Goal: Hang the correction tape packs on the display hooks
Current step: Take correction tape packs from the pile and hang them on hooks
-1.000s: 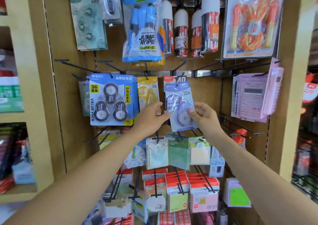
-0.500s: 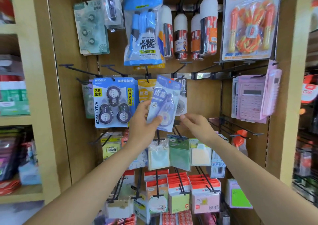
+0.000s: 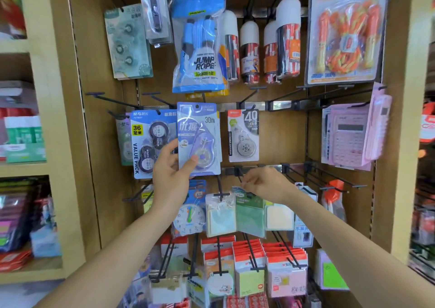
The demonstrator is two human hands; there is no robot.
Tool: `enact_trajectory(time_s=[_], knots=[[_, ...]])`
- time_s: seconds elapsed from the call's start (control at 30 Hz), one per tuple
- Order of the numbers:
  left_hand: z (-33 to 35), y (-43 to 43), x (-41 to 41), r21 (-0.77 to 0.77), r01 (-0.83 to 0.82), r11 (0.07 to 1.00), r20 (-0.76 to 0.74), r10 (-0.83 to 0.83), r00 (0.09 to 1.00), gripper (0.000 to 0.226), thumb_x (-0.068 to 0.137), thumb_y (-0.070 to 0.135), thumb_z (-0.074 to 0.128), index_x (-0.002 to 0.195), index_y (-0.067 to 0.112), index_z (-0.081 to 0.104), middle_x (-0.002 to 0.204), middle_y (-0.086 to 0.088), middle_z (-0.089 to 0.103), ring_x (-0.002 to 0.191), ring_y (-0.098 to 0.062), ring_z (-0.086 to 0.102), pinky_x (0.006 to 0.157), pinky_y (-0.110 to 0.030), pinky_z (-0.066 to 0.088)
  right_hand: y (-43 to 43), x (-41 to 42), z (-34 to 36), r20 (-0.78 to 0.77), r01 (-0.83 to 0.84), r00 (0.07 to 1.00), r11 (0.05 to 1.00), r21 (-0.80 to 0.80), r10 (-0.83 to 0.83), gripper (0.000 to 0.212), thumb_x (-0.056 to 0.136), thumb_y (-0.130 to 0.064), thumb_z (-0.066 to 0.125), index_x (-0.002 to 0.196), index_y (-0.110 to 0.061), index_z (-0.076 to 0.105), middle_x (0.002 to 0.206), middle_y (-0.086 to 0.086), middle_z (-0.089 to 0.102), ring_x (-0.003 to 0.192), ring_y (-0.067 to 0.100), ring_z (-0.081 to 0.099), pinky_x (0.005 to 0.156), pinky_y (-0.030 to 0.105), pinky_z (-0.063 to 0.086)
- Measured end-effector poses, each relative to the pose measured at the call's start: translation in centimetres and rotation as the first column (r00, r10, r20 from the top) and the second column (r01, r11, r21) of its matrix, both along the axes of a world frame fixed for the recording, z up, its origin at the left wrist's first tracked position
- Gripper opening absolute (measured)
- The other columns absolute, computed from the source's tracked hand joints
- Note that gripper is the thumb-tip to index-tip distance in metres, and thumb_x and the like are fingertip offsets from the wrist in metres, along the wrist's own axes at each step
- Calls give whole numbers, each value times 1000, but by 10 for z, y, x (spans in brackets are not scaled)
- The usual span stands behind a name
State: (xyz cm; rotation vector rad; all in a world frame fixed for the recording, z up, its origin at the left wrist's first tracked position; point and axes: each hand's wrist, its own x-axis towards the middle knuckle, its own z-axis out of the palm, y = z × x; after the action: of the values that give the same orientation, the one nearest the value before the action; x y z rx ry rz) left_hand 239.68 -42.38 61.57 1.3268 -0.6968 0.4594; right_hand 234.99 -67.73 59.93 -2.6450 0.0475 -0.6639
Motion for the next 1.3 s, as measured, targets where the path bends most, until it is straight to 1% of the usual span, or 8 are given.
enact_trajectory(time_s=[0.2, 0.4, 0.53, 0.6, 0.67, 0.77, 0.97, 1.3], knots=[[3, -7, 1, 35, 39, 999, -2, -39, 999, 42, 96, 11, 67, 126, 34, 52, 93, 19, 75, 88, 8, 69, 70, -6, 50, 3, -2, 2, 20, -6, 1000, 1000, 17, 6, 5, 89, -46, 66, 85, -41, 67, 89, -12, 72, 83, 8, 67, 76, 27, 53], [0, -6, 2, 0, 60, 998, -85, -60, 995, 50, 95, 15, 68, 141, 26, 53, 106, 8, 77, 96, -2, 71, 88, -30, 56, 5, -4, 3, 39, -13, 999, 1000, 18, 12, 16, 88, -43, 67, 94, -30, 74, 92, -11, 74, 84, 10, 67, 76, 29, 56], [3, -10, 7, 33, -1, 999, -73, 4, 997, 40, 95, 17, 70, 128, 37, 59, 98, 15, 76, 93, 1, 71, 79, -20, 55, 4, -3, 2, 36, -10, 999, 1000, 21, 9, 22, 88, -47, 67, 98, -29, 75, 94, -11, 74, 84, 7, 67, 79, 32, 57], [6, -16, 16, 108, -91, 990, -61, 98, 993, 49, 93, 25, 71, 140, 30, 57, 104, 5, 75, 98, -12, 71, 85, -36, 59, 4, -3, 3, 39, -10, 999, 1000, 19, 9, 23, 87, -49, 66, 96, -30, 75, 93, -12, 74, 83, 5, 66, 79, 33, 58], [5, -20, 21, 213, -201, 956, 7, 204, 979, 59, 93, 33, 69, 148, 28, 48, 114, -2, 73, 104, -22, 69, 91, -50, 56, 4, -3, 3, 37, -10, 999, 1000, 18, 9, 23, 88, -50, 66, 95, -30, 74, 92, -12, 74, 83, 4, 67, 80, 33, 58], [-7, -22, 11, 242, -432, 869, 214, 387, 897, 57, 95, 32, 67, 148, 22, 50, 131, 2, 65, 112, -21, 64, 91, -47, 56, 3, -4, 2, 35, -12, 999, 1000, 19, 11, 24, 89, -51, 65, 96, -30, 74, 92, -12, 74, 83, 4, 67, 79, 32, 57], [-16, -21, 2, 94, -753, 652, 607, 562, 562, 33, 87, 28, 72, 119, 24, 68, 130, 2, 60, 114, -23, 58, 79, -40, 52, 3, -6, 0, 52, 1, 999, 1000, -19, 0, 31, 89, -58, 60, 97, -30, 73, 91, -11, 74, 84, 8, 67, 77, 31, 56], [15, -32, 29, 304, -872, 384, 874, 252, 416, 56, 81, 38, 72, 133, 19, 62, 152, -12, 48, 137, -36, 43, 111, -49, 33, 2, -7, -4, 90, -7, 996, 995, -96, 16, 35, 88, -63, 54, 94, -34, 72, 87, -13, 73, 85, 7, 66, 75, 31, 53]])
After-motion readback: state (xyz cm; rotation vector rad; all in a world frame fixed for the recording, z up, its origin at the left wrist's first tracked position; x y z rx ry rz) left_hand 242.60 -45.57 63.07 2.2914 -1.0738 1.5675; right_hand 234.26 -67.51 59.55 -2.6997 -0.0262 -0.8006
